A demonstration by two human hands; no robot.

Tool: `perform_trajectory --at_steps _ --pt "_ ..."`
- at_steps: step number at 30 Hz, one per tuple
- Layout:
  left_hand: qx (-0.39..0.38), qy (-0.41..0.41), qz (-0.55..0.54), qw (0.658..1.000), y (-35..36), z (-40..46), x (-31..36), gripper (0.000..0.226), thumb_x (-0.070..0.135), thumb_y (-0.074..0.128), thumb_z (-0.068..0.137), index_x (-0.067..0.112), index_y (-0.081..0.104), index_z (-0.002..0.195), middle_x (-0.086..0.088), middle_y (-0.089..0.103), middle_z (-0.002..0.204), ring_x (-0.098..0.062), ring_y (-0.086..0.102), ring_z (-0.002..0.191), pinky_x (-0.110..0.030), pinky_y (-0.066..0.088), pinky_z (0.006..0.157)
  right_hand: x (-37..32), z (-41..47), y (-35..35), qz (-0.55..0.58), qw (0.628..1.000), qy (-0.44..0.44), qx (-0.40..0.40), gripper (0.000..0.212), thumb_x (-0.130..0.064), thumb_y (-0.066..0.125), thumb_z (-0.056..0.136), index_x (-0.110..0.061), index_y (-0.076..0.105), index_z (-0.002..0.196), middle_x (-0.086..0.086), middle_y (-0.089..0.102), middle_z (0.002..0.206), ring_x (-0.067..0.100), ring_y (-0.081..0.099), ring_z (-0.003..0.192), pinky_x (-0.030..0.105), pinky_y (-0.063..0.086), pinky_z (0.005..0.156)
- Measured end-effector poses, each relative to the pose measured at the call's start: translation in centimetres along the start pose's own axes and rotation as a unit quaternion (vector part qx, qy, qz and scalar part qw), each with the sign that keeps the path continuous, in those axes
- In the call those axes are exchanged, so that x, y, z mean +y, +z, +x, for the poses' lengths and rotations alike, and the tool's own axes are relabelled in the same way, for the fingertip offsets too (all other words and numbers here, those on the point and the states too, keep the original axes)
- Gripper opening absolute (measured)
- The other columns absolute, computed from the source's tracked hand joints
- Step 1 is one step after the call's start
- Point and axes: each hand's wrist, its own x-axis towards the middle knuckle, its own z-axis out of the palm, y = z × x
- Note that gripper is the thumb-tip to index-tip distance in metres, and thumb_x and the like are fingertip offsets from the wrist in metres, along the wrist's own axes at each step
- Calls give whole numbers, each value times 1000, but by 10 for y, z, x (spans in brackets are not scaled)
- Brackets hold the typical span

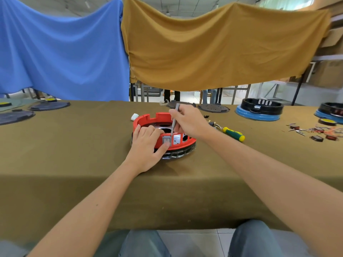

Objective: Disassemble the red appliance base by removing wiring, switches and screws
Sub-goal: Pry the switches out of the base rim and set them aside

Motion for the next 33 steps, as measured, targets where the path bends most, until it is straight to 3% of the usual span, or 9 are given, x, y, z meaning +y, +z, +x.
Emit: perform_trajectory --at_steps 4,8,15,21,24,29,33 --pt "2 -2 2 1000 0 0 -1 49 56 33 90 21 58 113 10 49 102 -17 47 108 -42 13 118 4 -3 5 -7 1000 -5 16 33 -29 47 105 -2 60 92 16 72 82 25 71 69 38 57 69" --pt "3 -6 -2 1000 0 0 0 49 58 36 89 21 59 113 10 53 103 -16 49 109 -43 13 119 6 1 5 27 999 28 1 31 -27 47 104 -11 60 81 13 71 77 13 66 57 35 57 69" --pt "4 -12 -4 1000 -1 0 1 53 61 37 87 20 61 111 9 56 102 -16 51 108 -44 15 118 2 11 2 40 995 82 -28 29 -27 49 104 -9 60 84 7 67 68 16 68 58 22 51 54" --pt "19 -11 -13 1000 0 0 0 51 61 39 87 21 61 109 9 57 100 -16 51 106 -42 16 117 7 -3 11 17 999 30 40 32 -30 46 104 -5 61 91 11 71 76 22 70 65 39 57 71" --pt "18 -10 -14 1000 1 1 -1 50 61 40 87 21 61 108 10 57 99 -16 51 106 -42 17 117 10 -7 17 9 998 23 59 34 -32 45 105 -5 61 91 8 68 73 16 66 61 39 54 66" --pt "24 -7 -17 1000 0 1 -1 51 62 40 86 21 61 108 10 56 98 -15 51 105 -40 15 117 7 2 12 18 998 63 21 32 -31 46 104 -9 62 88 2 64 63 9 58 48 30 44 58" --pt "28 -8 -22 999 -1 1 1 53 63 40 85 21 61 108 9 57 98 -14 51 105 -40 16 117 4 3 8 12 998 61 -6 31 -31 45 105 -9 61 89 6 68 70 14 64 57 34 51 63"
